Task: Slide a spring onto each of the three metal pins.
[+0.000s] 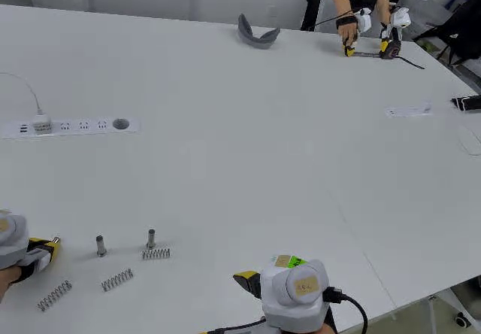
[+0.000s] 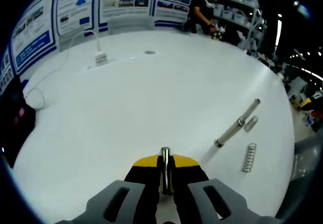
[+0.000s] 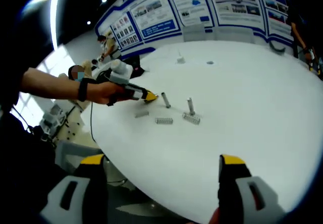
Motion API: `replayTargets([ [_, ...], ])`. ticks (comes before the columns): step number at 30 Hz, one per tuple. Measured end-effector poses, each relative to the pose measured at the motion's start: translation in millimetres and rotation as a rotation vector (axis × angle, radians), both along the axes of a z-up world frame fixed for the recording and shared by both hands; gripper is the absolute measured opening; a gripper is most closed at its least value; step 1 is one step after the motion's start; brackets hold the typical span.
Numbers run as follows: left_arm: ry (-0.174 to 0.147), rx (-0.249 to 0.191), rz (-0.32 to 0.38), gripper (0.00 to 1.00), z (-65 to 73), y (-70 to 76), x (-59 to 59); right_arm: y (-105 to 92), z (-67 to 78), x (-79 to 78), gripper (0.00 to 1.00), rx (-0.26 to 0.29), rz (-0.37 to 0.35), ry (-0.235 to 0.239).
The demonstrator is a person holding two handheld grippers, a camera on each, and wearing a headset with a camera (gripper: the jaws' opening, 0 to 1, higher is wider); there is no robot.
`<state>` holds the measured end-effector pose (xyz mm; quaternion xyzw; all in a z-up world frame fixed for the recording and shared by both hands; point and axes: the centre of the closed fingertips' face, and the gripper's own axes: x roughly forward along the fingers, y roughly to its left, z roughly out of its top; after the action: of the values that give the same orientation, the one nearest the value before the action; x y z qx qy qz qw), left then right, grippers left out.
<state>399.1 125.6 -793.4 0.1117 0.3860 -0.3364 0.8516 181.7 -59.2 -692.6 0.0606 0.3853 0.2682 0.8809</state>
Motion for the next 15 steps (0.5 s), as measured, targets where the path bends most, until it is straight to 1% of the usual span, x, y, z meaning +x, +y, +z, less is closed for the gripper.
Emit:
replayTargets([
  [1, -0.028, 0.04, -0.033, 0.08, -0.6, 1.1, -0.2, 0.4, -1.4, -0.3, 0.94, 0.001, 0.003, 0.003],
  [2, -0.038, 0.05, -0.053, 0.08, -0.6, -0.3, -1.1, 0.6, -2.4, -0.7, 0.94, 0.0, 0.004, 0.006],
  [5, -0.024, 0.024, -0.021, 0.08, -0.8, -2.9, -0.7, 1.9, -4.2, -2.4, 0.94, -0.003, 0.017, 0.013],
  [7, -0.026, 0.015, -0.019, 0.11, 0.1, -5.6, -1.0, 1.8, -4.4, -2.4, 0.94, -0.007, 0.023, 0.015],
  [8, -0.033, 0.016, -0.028, 0.13, 1.0, -7.7, -1.5, 1.6, -4.0, -2.0, 0.94, -0.007, 0.024, 0.015],
  [9, -0.058, 0.054, -0.065, 0.13, 0.9, -8.0, -1.7, 1.1, -3.4, -1.0, 0.94, -0.006, 0.023, 0.013],
  [10, -0.087, 0.078, -0.101, 0.13, 1.4, -8.9, -0.3, 0.7, -3.0, -0.3, 0.94, -0.006, 0.022, 0.012],
  [11, -0.078, 0.073, -0.093, 0.13, 0.6, -9.8, -2.3, 0.5, -2.2, 0.1, 0.94, -0.006, 0.022, 0.012],
  [12, -0.072, 0.064, -0.079, 0.13, 0.7, -9.7, -1.4, 0.4, -1.7, 0.6, 0.94, -0.006, 0.022, 0.011],
  [13, -0.073, 0.06, -0.066, 0.11, 0.8, -8.8, -0.5, 0.1, -1.7, 0.9, 0.94, -0.006, 0.022, 0.01],
  [14, -0.085, 0.067, -0.048, 0.09, 0.5, -6.0, 3.1, -0.3, -2.0, 0.9, 0.94, -0.008, 0.023, 0.011],
  [15, -0.079, 0.059, -0.054, 0.09, 0.5, -7.7, 1.3, -0.4, -2.3, 0.8, 0.94, -0.008, 0.023, 0.012],
])
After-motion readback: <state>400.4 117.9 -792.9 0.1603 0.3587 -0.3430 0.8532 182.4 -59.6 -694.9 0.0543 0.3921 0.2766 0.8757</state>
